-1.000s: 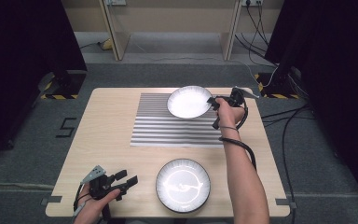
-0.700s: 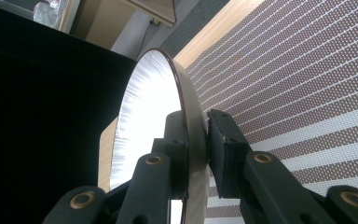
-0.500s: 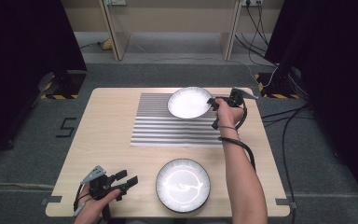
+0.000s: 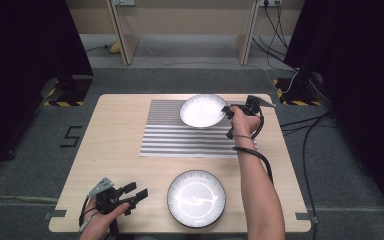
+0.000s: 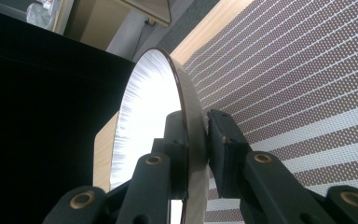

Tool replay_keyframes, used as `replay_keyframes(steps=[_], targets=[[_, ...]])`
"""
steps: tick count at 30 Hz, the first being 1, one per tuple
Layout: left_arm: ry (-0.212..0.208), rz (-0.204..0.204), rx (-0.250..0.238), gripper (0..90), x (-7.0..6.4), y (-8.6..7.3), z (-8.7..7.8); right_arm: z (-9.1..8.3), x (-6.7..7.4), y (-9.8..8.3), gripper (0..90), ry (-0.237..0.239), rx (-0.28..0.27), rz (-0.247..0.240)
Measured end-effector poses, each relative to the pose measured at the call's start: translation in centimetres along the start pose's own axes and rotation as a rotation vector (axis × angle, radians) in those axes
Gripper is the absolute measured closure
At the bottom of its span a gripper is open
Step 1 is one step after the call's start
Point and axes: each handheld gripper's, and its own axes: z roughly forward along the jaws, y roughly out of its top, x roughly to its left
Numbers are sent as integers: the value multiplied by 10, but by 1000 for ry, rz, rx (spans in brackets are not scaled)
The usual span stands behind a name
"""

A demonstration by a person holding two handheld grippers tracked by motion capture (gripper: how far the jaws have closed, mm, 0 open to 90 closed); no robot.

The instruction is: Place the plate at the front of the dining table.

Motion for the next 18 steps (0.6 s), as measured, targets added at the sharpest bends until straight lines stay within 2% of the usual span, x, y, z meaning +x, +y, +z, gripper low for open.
replay_keyframes(steps=[18], targets=[[-2,-1,0,308,0,-1,0,8,-6,-3,779,-20,6,9]])
